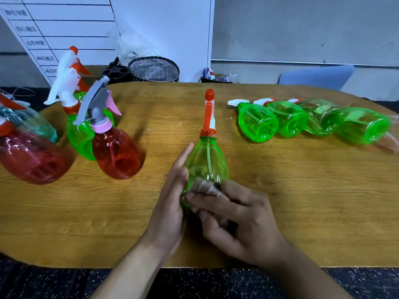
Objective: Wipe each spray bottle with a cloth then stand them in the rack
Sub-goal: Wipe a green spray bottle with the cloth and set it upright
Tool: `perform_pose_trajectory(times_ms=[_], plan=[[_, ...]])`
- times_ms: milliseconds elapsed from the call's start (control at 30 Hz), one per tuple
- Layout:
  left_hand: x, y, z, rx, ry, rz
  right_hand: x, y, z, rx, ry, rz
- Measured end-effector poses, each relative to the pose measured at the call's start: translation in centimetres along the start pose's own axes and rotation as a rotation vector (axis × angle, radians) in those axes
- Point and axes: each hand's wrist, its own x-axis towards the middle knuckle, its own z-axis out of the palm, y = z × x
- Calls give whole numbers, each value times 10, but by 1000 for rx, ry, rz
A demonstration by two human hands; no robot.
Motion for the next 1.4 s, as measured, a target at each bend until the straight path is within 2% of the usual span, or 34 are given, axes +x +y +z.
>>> perform_pose_trajectory(times_ms=[167,267,400,667,800,867,967,1033,1133,1267,1333,1400], plan=[[-1,3,4,-48,13,-28,11,7,-5,179,298,332],[-1,6,5,-67,35,-57,16,13,3,396,444,538],[-1,0,1,-41,28,-52,16,17,8,514,503,649],[-3,-1,2,100,-47,-17,14,17,14,537,481,642],[-2,-5,0,150,-6,8,15,13,15,504,460,606],[-2,-6,2,244,-1,47,16,12,10,411,446,537],[-3,-7,3,335,-30,69,18,14,-1,179,333,448],[-2,-11,1,232,-75,51,16,14,-4,32,234,388],[-1,-11,0,33,-35,6,8,6,0,-80,125,234],[-1,-1,6,-37,-8,-12,-6,-5,9,-139,-15,-34],[-1,-1,5,-38,13,-18,-7,-6,8,-63,6,-43],[-2,-3,4,12,9,-8,-2,-2,0,1,110,75]])
